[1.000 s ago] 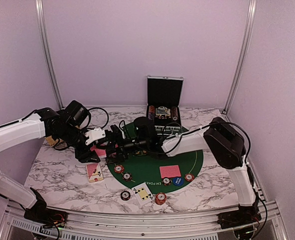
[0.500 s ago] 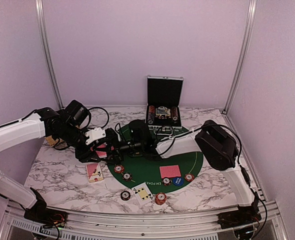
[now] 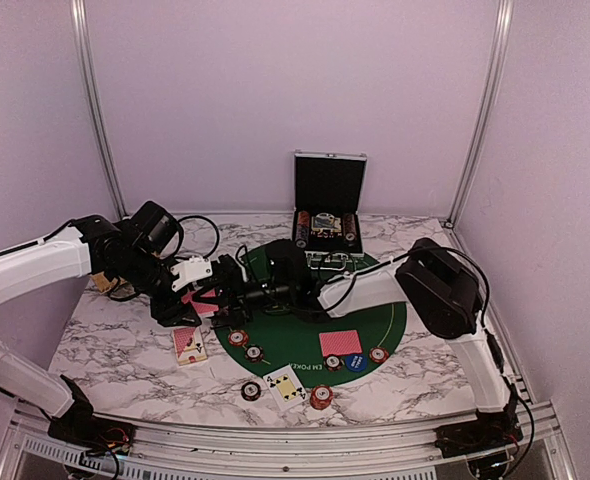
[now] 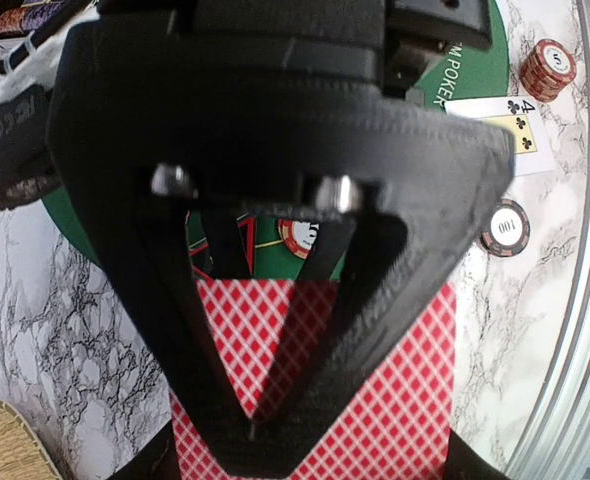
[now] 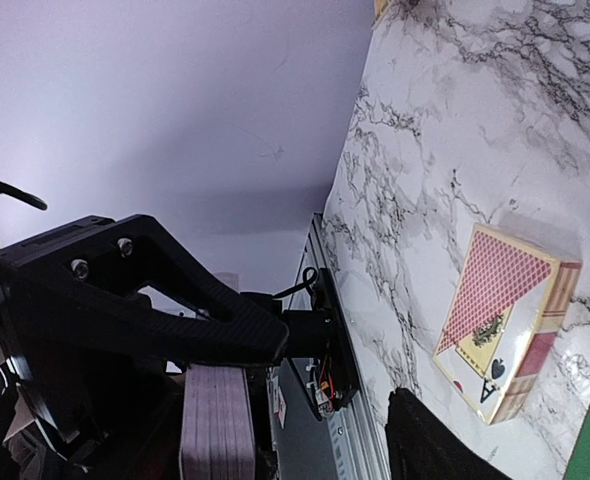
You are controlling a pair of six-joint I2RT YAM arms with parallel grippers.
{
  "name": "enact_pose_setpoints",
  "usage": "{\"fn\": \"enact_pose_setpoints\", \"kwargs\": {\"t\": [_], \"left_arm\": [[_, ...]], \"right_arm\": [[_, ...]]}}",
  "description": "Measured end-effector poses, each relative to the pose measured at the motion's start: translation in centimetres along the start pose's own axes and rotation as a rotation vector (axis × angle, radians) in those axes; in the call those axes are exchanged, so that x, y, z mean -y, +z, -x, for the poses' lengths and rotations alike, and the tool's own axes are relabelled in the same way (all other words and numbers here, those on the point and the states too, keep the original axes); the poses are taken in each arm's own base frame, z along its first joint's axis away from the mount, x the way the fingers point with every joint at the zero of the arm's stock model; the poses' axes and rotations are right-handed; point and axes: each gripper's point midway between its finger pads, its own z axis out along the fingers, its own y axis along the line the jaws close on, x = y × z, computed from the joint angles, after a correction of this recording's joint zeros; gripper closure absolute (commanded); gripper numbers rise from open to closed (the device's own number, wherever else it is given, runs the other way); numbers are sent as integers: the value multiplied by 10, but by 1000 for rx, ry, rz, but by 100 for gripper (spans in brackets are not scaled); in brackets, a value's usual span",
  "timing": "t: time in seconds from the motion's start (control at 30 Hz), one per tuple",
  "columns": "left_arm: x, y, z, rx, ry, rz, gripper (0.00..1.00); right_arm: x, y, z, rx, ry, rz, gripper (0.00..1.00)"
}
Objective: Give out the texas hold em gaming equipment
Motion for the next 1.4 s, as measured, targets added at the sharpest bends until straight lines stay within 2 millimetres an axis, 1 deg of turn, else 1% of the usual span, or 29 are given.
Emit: {"fn": "enact_pose_setpoints", "kwargs": {"t": [0.13,0.2,0.3,0.4,0.6,0.77,0.9,1.1,1.17,1.3,1.4], "left_arm": [[0,0,0,1,0,1,100],[0,0,1,2,1,1,100],[0,0,1,3,1,1,100],[0,0,1,3,1,1,100],[0,0,1,3,2,2,100],[-1,0,1,3,4,3,100],[-1,0,1,4,5,3,100],[-1,0,1,4,5,3,100],[-1,0,1,4,5,4,100],[-1,0,1,4,5,4,100],[-1,0,1,4,6,7,100]], "right_arm": [[-1,-12,2,14,4,-11,39],[-1,-16,3,18,3,-17,41],[-4,-21,2,22,-3,-21,49],[-7,-23,1,23,-11,-22,60],[-16,-27,1,27,-18,-14,71],[-19,-30,4,32,-21,-14,78],[-22,-34,6,35,-26,-26,81],[-24,-40,7,35,-38,-50,93],[-24,-41,8,34,-39,-55,96],[-28,-42,8,34,-43,-56,99],[-29,-44,9,34,-49,-56,100]]}}
